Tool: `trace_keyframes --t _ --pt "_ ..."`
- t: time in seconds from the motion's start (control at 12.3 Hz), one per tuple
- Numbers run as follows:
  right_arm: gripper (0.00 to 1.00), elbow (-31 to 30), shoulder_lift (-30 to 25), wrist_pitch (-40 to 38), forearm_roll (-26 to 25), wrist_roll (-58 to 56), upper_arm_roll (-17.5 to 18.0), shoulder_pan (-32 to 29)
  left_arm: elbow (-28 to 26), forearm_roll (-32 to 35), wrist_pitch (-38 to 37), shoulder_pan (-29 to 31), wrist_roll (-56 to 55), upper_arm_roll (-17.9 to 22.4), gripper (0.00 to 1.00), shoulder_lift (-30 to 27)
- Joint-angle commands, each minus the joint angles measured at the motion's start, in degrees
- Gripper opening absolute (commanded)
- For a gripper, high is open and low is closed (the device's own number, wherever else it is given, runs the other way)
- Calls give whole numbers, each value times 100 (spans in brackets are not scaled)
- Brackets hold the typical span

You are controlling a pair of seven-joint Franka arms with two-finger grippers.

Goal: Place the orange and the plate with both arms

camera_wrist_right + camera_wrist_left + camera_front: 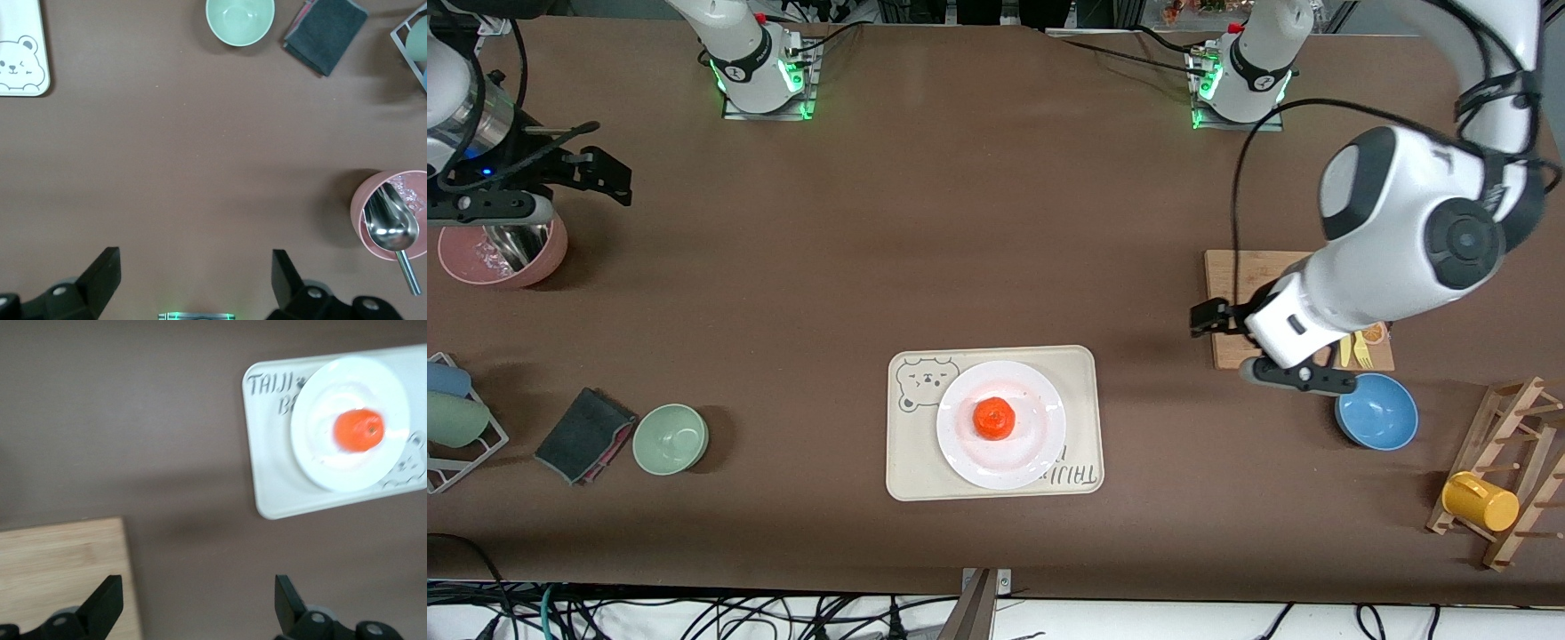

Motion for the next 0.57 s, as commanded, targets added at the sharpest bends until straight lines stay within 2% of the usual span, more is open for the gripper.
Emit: trace_keyframes --t 0.0,0.24,0.49 --pt "100 207 30 -104 288 -64 -323 -15 244 -473 445 -205 -741 64 100 278" --pt "100 356 108 -183 316 -65 -333 -7 244 -491 973 -417 -1253 64 100 681" --pt "100 365 117 -175 316 -82 -333 2 235 -413 1063 -470 -1211 73 100 797"
